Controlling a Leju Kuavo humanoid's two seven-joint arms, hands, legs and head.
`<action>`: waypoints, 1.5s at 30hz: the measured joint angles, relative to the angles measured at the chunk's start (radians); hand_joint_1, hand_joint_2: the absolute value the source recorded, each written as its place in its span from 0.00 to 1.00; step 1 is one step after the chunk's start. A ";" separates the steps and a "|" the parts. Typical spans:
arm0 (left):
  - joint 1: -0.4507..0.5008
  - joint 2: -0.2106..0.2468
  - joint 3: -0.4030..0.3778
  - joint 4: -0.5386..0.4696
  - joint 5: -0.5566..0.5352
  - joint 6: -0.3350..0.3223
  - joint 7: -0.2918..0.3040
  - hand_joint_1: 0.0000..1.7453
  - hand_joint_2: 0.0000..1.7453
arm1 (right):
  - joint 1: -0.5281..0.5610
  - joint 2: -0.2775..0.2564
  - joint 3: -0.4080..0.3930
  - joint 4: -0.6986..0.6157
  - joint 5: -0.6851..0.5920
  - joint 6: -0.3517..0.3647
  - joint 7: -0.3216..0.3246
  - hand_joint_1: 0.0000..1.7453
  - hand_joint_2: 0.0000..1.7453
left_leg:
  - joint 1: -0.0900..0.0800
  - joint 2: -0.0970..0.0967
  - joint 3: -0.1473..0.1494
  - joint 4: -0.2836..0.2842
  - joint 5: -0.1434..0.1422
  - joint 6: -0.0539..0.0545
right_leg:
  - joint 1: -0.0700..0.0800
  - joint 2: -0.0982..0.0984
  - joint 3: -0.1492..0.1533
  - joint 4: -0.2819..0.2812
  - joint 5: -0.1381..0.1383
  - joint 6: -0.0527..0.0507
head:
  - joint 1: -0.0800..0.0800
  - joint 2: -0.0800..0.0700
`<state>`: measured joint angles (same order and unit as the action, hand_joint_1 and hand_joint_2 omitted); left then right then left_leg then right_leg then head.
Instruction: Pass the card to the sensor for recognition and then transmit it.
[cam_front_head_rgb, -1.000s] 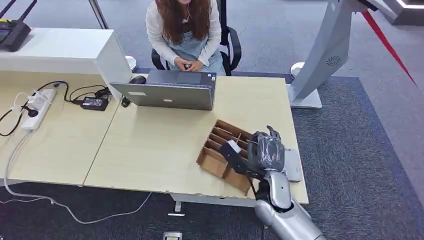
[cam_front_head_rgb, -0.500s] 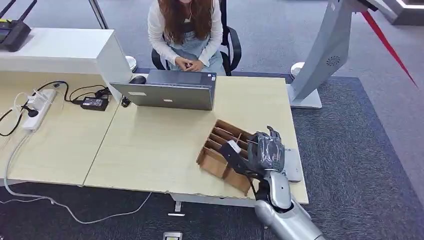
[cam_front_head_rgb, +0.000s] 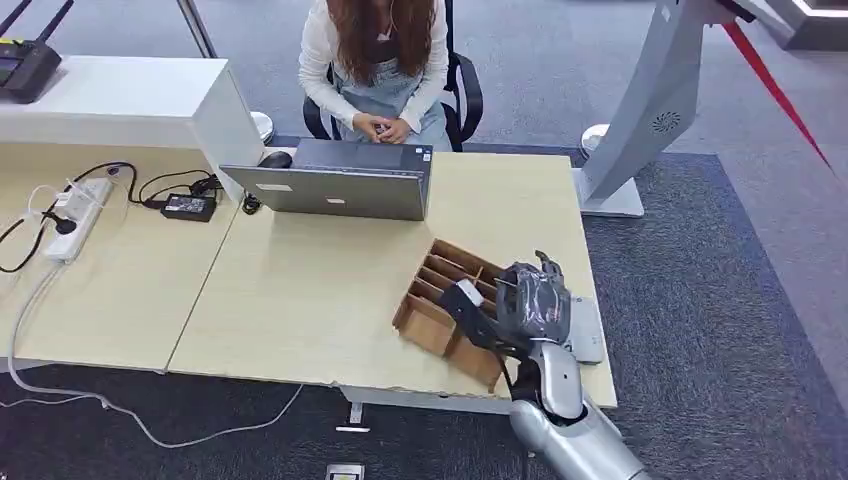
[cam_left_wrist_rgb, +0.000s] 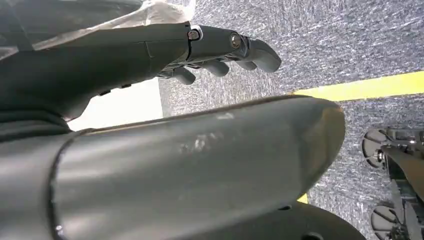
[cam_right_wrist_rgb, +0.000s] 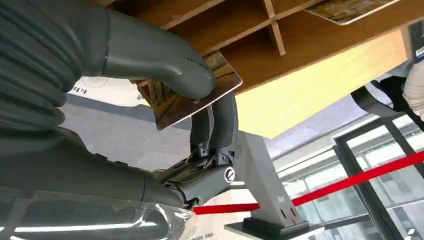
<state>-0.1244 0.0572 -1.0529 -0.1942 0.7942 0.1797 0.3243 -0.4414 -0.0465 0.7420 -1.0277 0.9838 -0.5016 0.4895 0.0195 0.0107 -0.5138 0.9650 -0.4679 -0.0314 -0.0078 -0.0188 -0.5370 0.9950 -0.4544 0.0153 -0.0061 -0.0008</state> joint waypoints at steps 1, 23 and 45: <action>0.000 0.000 0.000 0.000 0.002 0.000 0.000 0.00 0.00 | 0.000 -0.001 0.000 -0.001 0.003 -0.006 -0.003 1.00 1.00 | 0.000 0.000 0.000 0.000 0.000 0.000 | 0.000 0.000 0.000 0.000 0.000 0.000 | 0.000 0.000; 0.001 -0.003 0.000 0.000 0.006 0.018 0.000 0.00 0.00 | -0.036 -0.067 -0.032 -0.380 0.105 -0.019 -0.074 1.00 1.00 | 0.000 0.000 0.000 0.000 0.000 0.000 | 0.000 0.000 0.000 0.000 0.000 0.000 | 0.000 0.000; 0.001 -0.004 0.000 0.000 0.004 0.018 -0.005 0.00 0.00 | -0.043 -0.086 -0.032 -0.455 0.109 -0.027 -0.100 1.00 1.00 | 0.000 0.000 0.000 0.000 0.000 0.000 | 0.000 0.000 0.000 0.000 0.000 0.000 | 0.000 0.000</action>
<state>-0.1236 0.0534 -1.0525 -0.1942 0.7984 0.1980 0.3197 -0.4842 -0.1328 0.7095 -1.4828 1.0925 -0.5287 0.3895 0.0195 0.0108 -0.5135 0.9651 -0.4678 -0.0313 -0.0078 -0.0188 -0.5367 0.9950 -0.4542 0.0152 -0.0061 -0.0008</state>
